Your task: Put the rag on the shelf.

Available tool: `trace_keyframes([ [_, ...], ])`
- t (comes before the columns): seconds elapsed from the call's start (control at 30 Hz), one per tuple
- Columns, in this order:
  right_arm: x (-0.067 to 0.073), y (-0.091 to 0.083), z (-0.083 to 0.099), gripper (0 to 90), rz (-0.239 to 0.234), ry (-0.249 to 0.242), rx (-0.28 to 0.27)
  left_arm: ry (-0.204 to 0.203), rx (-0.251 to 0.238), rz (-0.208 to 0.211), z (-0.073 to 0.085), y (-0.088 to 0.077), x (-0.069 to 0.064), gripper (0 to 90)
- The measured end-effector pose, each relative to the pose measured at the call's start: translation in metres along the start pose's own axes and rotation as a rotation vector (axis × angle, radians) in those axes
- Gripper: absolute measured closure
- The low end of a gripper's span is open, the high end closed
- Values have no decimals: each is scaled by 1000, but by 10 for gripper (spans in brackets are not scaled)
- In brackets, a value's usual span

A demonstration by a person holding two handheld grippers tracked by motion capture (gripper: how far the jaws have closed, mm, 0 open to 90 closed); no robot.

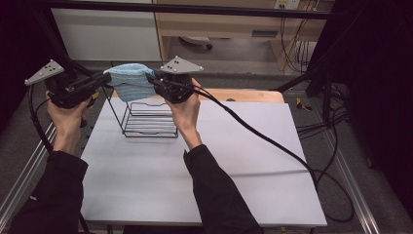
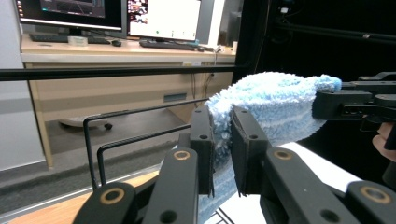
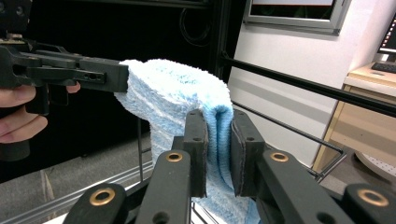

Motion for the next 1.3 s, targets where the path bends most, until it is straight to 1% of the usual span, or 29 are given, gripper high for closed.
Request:
trace_keyframes([
  [0.13,-1,0,4,792,0,2,23,8,18,-6,2,1,-2,793],
  [0.23,-2,-2,7,792,-17,15,25,19,29,-5,3,-1,-4,787],
  [0.37,0,-3,11,792,-37,13,39,13,55,-3,4,-5,-5,768],
  [0.43,0,-4,12,792,-46,10,48,7,57,-8,0,-9,-6,744],
  [0.5,1,-4,13,791,-51,0,55,-8,47,-7,-7,-14,-7,729],
  [0.57,2,-4,14,790,-54,-7,64,-21,32,-4,-15,-18,-8,735],
  [0.6,3,-4,15,788,-56,-14,70,-32,34,-8,-18,-19,-10,740],
  [0.67,4,-4,17,784,-58,-26,79,-39,72,-24,-23,-17,-12,760],
  [0.7,5,-4,18,782,-60,-31,84,-37,101,-30,-23,-15,-14,768],
  [0.73,5,-3,18,780,-62,-36,88,-30,126,-46,-23,-12,-15,776],
  [0.77,6,-3,19,776,-64,-41,93,-22,137,-64,-23,-9,-15,792],
  [0.8,6,-3,20,773,-66,-48,98,-25,145,-68,-22,-7,-15,807],
  [0.87,7,-4,21,767,-67,-61,109,-54,165,-59,-20,-4,-14,826],
  [0.93,8,-4,22,756,-69,-73,118,-52,187,-48,-16,-3,-15,838],
  [1.0,8,-4,22,744,-73,-75,125,-44,209,-39,-13,-3,-16,848],
  [1.13,9,-5,21,702,-86,-61,125,-25,251,-27,-5,-6,-18,872],
  [1.23,10,-7,20,646,-101,-42,121,-6,282,-25,2,-6,-19,884],
  [1.3,11,-8,18,606,-109,-30,118,6,293,-26,5,-5,-20,887],
])
Point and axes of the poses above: each handheld gripper's, and its own axes: y roughly forward along the jaws, z roughly out of its underside, x roughly to its left, the point moved 3 cm from there along y, roughly forward along the jaws, and after that the axes turned 7 degrees about -z, right-handed, at the moved point
